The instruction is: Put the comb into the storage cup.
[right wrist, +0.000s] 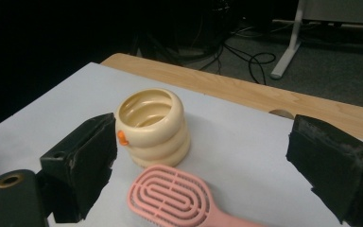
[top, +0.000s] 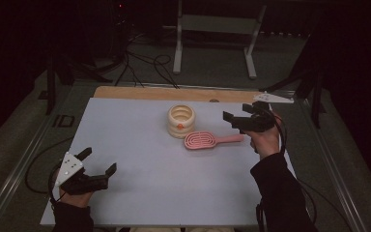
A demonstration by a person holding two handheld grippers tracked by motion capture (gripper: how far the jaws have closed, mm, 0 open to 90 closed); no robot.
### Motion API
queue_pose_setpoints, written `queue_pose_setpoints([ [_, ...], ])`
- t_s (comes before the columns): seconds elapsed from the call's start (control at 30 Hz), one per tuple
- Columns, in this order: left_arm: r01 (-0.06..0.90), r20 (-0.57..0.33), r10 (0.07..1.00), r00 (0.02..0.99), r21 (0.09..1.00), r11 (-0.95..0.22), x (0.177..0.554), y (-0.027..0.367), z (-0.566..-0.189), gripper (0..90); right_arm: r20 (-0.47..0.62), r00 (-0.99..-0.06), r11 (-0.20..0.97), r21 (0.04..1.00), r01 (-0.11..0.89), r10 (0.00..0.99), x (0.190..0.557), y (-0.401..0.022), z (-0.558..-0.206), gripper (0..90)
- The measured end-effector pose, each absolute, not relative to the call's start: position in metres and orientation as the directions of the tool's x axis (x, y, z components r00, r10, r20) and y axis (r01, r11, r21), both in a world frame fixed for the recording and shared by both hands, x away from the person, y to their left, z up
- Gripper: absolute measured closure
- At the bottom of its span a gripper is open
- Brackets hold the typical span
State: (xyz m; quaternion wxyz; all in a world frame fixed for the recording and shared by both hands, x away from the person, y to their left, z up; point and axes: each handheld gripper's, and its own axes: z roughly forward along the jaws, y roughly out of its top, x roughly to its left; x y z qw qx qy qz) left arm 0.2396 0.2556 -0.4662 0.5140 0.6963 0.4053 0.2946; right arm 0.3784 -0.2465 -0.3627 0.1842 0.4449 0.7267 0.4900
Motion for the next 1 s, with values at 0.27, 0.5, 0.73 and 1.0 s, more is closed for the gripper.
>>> queue_pose_setpoints([
  [0.27,0.262,-0.007,0.867,0.499,0.954,-0.143,0.240,0.256,-0.466,0.3,0.164,-0.577,0.181,0.851,0.492,0.800,0.399,-0.246,-0.370,9.0],
  [0.5,0.262,-0.009,0.867,0.498,0.955,-0.140,0.240,0.256,-0.466,0.3,0.151,-0.630,0.274,0.807,0.524,0.761,0.415,-0.245,-0.375,9.1],
  [0.73,0.265,-0.009,0.865,0.501,0.954,-0.143,0.240,0.255,-0.467,0.3,0.063,-0.677,0.417,0.745,0.521,0.733,0.428,-0.237,-0.380,11.0],
  [1.0,0.266,-0.010,0.865,0.502,0.953,-0.143,0.240,0.255,-0.467,0.3,0.015,-0.705,0.528,0.653,0.544,0.709,0.438,-0.232,-0.396,10.9],
])
